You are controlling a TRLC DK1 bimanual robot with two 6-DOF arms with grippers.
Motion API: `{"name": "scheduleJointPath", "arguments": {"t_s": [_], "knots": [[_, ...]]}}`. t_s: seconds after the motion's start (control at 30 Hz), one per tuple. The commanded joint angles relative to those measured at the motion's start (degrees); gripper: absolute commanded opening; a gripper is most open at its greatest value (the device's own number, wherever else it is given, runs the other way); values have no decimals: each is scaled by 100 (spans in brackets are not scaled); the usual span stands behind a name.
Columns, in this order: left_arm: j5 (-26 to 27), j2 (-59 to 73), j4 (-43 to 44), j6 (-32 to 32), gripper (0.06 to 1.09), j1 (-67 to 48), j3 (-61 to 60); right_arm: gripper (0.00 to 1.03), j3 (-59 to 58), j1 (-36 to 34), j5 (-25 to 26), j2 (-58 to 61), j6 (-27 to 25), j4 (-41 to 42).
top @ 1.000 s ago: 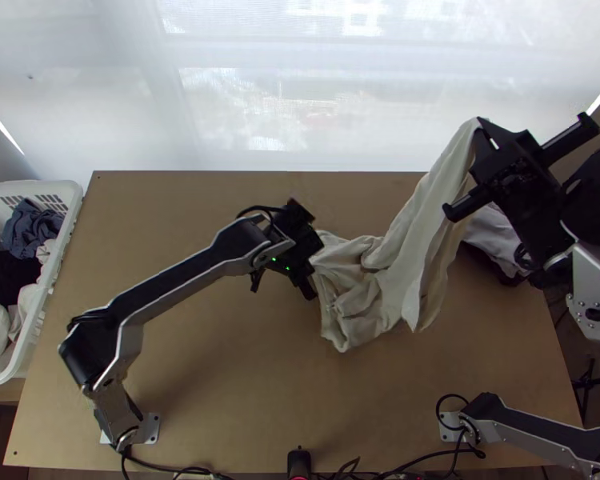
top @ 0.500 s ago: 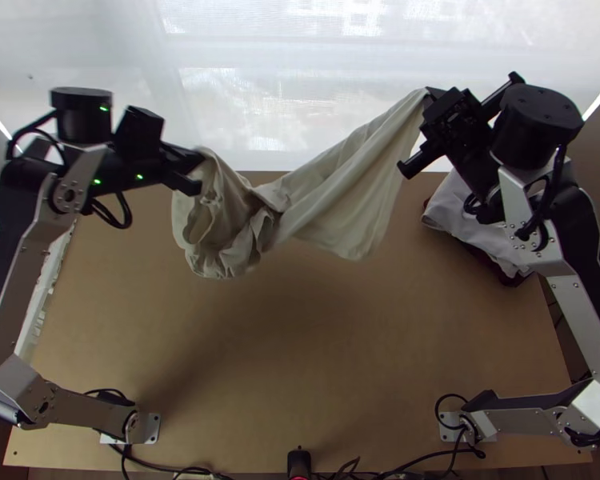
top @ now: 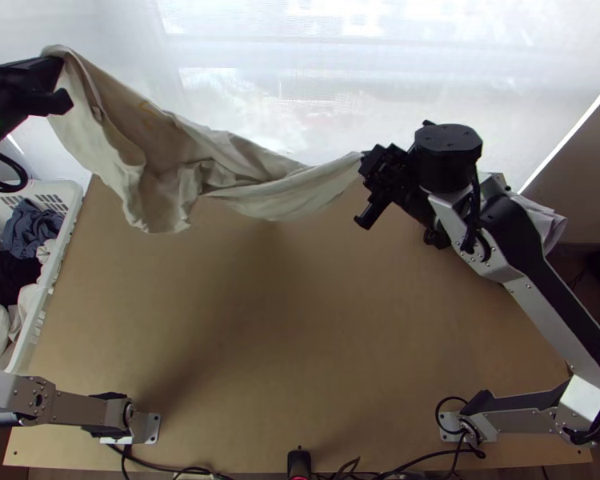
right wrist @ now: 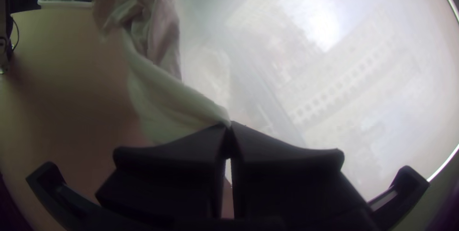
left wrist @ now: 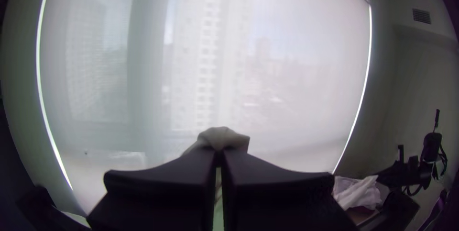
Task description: Fold the t-shirt
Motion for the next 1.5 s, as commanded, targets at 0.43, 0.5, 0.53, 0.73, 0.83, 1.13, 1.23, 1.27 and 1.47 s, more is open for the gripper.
{"name": "scheduleJointPath", "arguments": {"t_s": [0.43,0.5,0.53,0.73,0.83,1.13,1.23,1.27,1.47], "knots": [[202,-922,-186,-121,9,815,-107,3,-166,-389,-504,1345,75,373],[202,-1028,-204,-112,9,797,-116,3,141,-574,-522,1670,119,531],[202,-1081,-212,-112,9,797,-116,3,343,-688,-522,1837,163,637],[202,-1327,-335,-86,9,771,-151,3,1706,-1136,-513,2769,602,1006],[202,-1406,-397,-77,9,762,-195,3,2374,-1216,-469,3129,787,1138],[210,-1485,-705,-86,9,402,-257,3,2479,-1066,-417,3841,971,760],[210,-1494,-898,-86,9,173,-441,30,2127,-1022,-425,3868,1323,180],[202,-1494,-959,-86,9,94,-521,49,1890,-987,-425,3780,1402,57],[210,-1634,-959,-77,9,-205,-1391,99,809,-715,-663,2927,1710,-40]]}}
